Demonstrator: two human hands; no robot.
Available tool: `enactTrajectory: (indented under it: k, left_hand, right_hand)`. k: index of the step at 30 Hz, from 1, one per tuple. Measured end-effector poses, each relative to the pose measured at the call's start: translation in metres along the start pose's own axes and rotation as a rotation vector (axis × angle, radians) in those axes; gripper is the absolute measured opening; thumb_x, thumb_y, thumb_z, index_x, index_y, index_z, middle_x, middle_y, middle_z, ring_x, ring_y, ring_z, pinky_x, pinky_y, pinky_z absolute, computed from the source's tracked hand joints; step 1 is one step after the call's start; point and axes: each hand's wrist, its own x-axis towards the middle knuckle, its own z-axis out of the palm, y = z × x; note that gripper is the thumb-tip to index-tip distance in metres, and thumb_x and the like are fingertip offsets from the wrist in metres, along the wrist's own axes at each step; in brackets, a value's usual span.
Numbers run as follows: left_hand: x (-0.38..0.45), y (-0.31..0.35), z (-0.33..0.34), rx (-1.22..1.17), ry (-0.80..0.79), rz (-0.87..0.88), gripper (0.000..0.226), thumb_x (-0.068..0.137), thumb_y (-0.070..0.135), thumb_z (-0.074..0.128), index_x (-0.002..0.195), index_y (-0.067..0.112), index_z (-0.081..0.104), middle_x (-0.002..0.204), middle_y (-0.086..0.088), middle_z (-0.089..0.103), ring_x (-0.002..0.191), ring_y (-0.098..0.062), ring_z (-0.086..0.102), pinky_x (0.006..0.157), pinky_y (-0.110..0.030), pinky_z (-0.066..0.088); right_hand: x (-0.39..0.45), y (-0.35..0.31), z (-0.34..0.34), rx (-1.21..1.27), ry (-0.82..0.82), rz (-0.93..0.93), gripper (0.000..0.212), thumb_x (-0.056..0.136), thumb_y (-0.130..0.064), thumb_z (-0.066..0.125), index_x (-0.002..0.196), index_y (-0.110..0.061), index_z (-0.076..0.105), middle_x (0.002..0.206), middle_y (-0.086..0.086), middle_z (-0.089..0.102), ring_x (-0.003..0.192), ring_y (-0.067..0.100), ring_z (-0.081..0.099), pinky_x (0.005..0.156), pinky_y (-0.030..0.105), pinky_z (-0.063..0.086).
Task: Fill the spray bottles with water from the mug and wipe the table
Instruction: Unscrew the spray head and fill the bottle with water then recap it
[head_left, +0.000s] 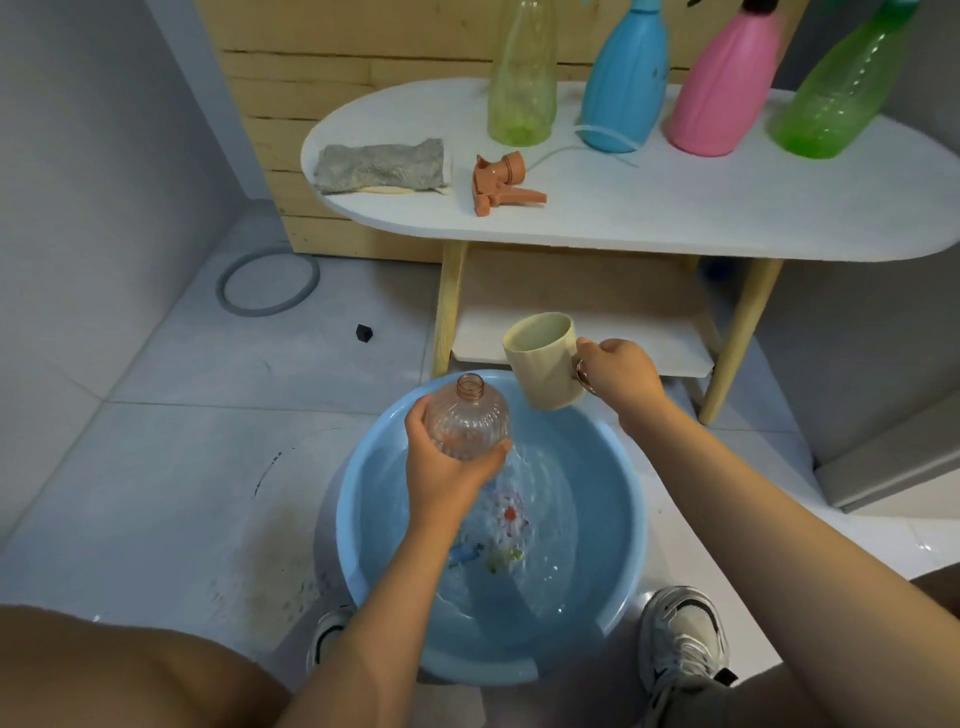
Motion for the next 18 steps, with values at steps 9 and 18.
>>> enactTrajectory:
  k: [9,18]
  left_hand:
    - [0.007,0.1,-0.022,-0.019,-0.076,0.173,0.093,0.06,0.022,0.089,0.135,0.035,0.035,0.118,0.017,0.052,0.107,-0.005,0.053,0.085,-0.019,0.043]
    - [0.023,0.188,-0.028,-0.092,-0.177,0.311,0.089,0.056,0.01,0.089,0.129,0.024,0.042,0.124,0.0,0.059,0.111,-0.013,0.059,0.095,-0.031,0.048]
  right_hand:
    - [-0.021,-0.065,-0.072,0.107,-0.067,-0.121,0.037,0.097,-0.03,0.048,0.066,-0.012,0.055,0.064,0.003,0.052,0.07,0.021,0.048,0.061,0.029,0.034]
    - [-0.017,-0.084,-0.14,0.21,-0.016,-0.15,0.039,0.096,-0.031,0.047,0.061,-0.016,0.054,0.066,0.004,0.05,0.064,0.02,0.042,0.065,0.032,0.032]
